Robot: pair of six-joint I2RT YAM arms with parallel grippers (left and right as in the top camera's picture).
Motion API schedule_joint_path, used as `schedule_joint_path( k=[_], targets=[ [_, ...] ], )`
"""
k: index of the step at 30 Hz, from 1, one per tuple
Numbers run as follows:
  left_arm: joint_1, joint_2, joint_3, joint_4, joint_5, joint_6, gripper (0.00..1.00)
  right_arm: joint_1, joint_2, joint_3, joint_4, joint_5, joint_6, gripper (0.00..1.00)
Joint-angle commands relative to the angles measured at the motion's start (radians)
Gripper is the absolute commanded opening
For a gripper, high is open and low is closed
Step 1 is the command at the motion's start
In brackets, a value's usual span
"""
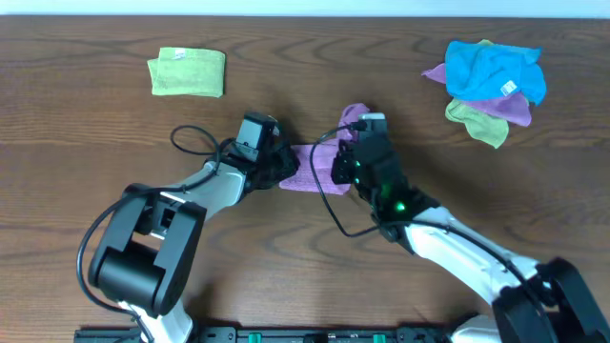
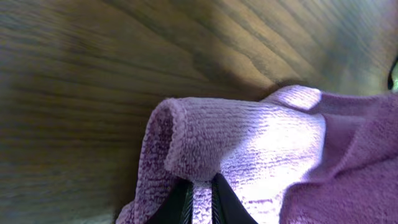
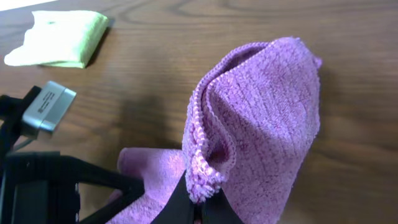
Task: Fold the cloth
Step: 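Fold the right half with the right gripper over toward the left gripper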
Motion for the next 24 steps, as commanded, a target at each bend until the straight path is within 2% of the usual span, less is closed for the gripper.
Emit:
schedule_joint_path(
  k=[1, 12, 24],
  targets=[
    [0.022, -0.055, -0.006, -0.021, 0.008, 0.053, 0.13, 0.024, 0.044, 0.055, -0.017, -0.010, -0.015, 0.01],
    [0.117, -0.082, -0.006, -0.076, 0.013, 0.083, 0.12, 0.069, 0.138, 0.132, -0.029, -0.027, -0.050, 0.01],
    [0.220, -0.151, -0.005, -0.145, 0.013, 0.172, 0.12, 0.102, 0.227, 0.214, -0.035, -0.056, -0.101, 0.01]
  ],
)
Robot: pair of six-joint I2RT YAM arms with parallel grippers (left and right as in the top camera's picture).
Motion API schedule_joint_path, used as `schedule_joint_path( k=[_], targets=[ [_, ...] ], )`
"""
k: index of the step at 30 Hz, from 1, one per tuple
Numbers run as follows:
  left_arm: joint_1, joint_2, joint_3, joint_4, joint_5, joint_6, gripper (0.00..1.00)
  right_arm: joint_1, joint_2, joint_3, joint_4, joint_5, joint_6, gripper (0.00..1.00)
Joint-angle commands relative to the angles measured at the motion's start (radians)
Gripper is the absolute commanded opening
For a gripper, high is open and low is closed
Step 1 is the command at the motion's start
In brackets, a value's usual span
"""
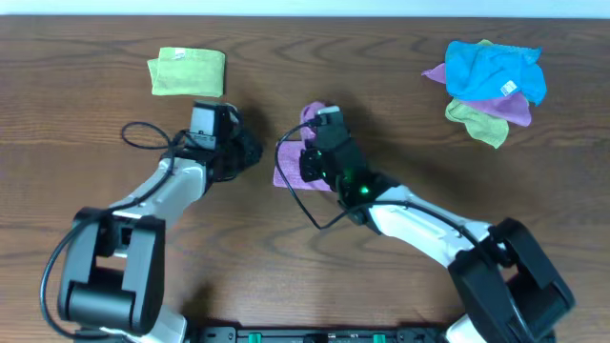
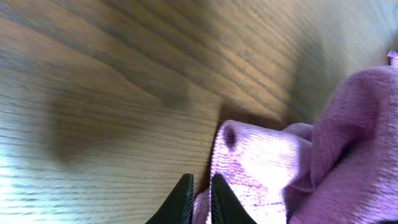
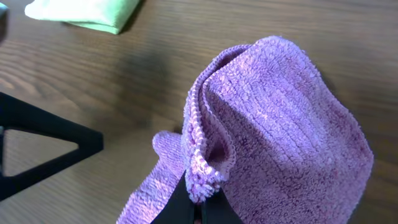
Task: Fold the cloth
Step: 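Fold the right half with the right gripper over toward the left gripper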
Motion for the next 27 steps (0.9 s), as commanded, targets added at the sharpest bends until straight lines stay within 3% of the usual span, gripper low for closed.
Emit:
schedule_joint_path(
  k=[1, 9, 27],
  targets=[
    [0.028, -0.038, -0.005, -0.023, -0.002, 0.048, 0.12, 0.011, 0.043, 0.053, -0.011, -0.019, -0.027, 0.01],
    [0.081, -0.071, -0.005, -0.079, -0.016, 0.090, 0.12, 0.048, 0.126, 0.134, -0.061, -0.024, -0.059, 0.01],
    [0.131, -0.103, -0.005, -0.083, -0.016, 0.093, 0.13, 0.102, 0.187, 0.138, -0.082, -0.053, -0.072, 0.01]
  ],
)
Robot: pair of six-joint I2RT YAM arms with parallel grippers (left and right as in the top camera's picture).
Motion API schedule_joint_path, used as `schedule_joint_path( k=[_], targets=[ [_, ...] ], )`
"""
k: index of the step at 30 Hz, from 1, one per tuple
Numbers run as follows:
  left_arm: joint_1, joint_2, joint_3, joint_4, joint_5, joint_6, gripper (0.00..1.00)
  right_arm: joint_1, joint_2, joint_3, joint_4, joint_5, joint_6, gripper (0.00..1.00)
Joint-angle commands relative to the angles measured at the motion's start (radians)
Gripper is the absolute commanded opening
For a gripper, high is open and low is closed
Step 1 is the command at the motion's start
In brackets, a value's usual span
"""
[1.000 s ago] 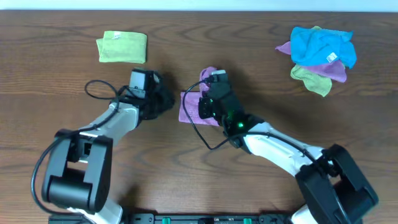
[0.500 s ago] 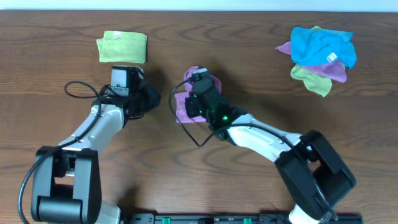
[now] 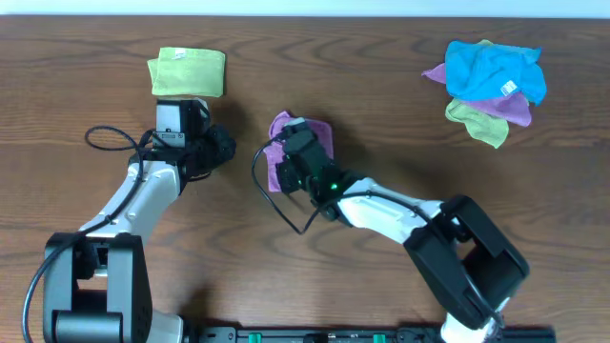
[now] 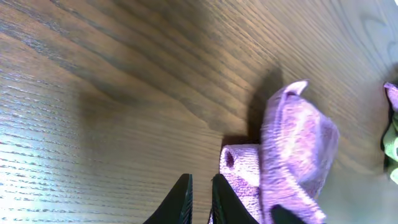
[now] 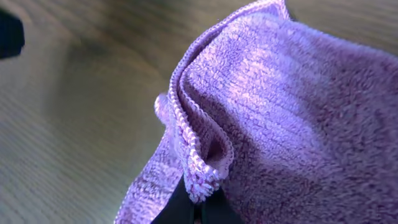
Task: Fold the cloth
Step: 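Fold the right half with the right gripper over toward the left gripper, then press the folded cloth down, release, and withdraw the right gripper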
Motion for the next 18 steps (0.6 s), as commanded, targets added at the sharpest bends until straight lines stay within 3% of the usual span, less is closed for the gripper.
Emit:
schedule_joint_path(
  k=[1, 12, 15, 18],
  targets=[
    [0.005, -0.021, -0.005, -0.004, -0.011, 0.014, 0.13, 0.023, 0.008, 0.021, -0.001, -0.012, -0.013, 0.01],
    [0.005, -0.022, -0.005, -0.004, -0.011, 0.014, 0.12, 0.039, 0.008, 0.021, -0.008, -0.065, -0.023, 0.02],
    [0.005, -0.022, -0.005, -0.003, -0.019, 0.014, 0.12, 0.040, 0.008, 0.021, -0.030, -0.091, -0.023, 0.13],
    [0.018, -0.022, -0.005, -0.003, -0.019, 0.014, 0.13, 0.046, 0.008, 0.021, -0.056, -0.102, -0.023, 0.13]
  ],
)
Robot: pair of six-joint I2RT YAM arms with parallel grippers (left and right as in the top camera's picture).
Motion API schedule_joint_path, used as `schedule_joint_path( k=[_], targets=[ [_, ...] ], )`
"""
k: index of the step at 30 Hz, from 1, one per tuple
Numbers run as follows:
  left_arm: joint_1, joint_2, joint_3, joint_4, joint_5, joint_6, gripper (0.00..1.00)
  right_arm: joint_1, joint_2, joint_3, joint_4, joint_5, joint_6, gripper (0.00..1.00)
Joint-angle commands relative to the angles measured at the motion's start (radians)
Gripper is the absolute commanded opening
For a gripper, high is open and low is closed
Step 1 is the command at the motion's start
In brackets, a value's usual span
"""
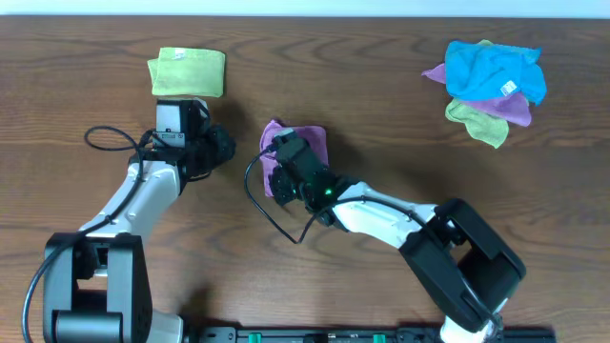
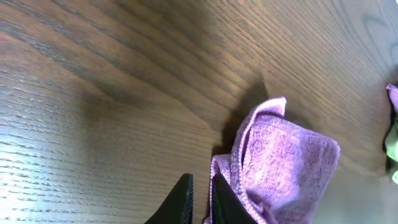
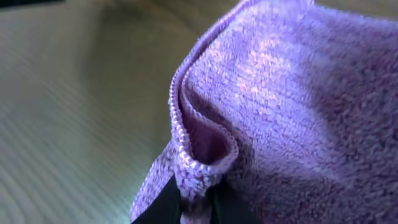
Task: Fold the cloth
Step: 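Press the folded cloth down, release, and withdraw the right gripper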
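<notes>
The purple cloth (image 1: 307, 143) lies doubled over on the brown table, left of centre. My right gripper (image 1: 278, 158) is low at its left side. In the right wrist view the cloth (image 3: 286, 93) fills the frame, and that gripper (image 3: 194, 206) is shut on the rolled hem of the top layer. My left gripper (image 1: 225, 148) rests to the left, apart from the cloth. In the left wrist view its fingers (image 2: 186, 198) are shut with only wood between them, and the cloth (image 2: 283, 165) lies just beyond.
A folded green cloth (image 1: 187, 72) lies at the back left, close behind my left arm. A loose pile of blue, purple and green cloths (image 1: 491, 84) sits at the back right. Black cables loop beside both arms.
The raised flap of purple cloth has come down onto the layer beneath. My right gripper sits slightly lower and its fingers look a little wider apart on the hem. The left arm has not moved.
Both grippers were shut on the purple cloth, the left on its left edge and the right holding a raised corner. Then the left had let go and stood off to the left. The right held its corner further left at each moment, and now the cloth lies doubled.
</notes>
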Motion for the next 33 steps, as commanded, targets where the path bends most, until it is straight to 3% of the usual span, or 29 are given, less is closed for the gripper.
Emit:
schedule_joint_path(
  k=[1, 6, 11, 23, 30, 33],
  targets=[
    [0.027, -0.022, -0.005, -0.003, -0.011, 0.014, 0.12, 0.016, 0.006, 0.020, -0.018, -0.029, -0.012, 0.13],
    [0.065, -0.022, -0.005, -0.004, -0.010, 0.014, 0.13, 0.034, 0.005, 0.020, -0.028, -0.030, -0.012, 0.13],
    [0.089, -0.022, -0.005, -0.003, -0.010, 0.014, 0.13, 0.045, -0.003, 0.020, -0.047, -0.063, -0.027, 0.24],
    [0.101, -0.022, 0.008, 0.008, -0.011, 0.014, 0.16, 0.053, -0.119, 0.020, -0.189, -0.063, -0.027, 0.62],
    [0.101, -0.022, 0.012, 0.003, -0.001, -0.002, 0.28, 0.052, -0.248, 0.020, -0.206, -0.058, -0.035, 0.99],
    [0.101, -0.022, 0.012, 0.003, 0.021, -0.011, 0.35, 0.051, -0.284, 0.020, -0.256, -0.058, -0.034, 0.99]
  ],
)
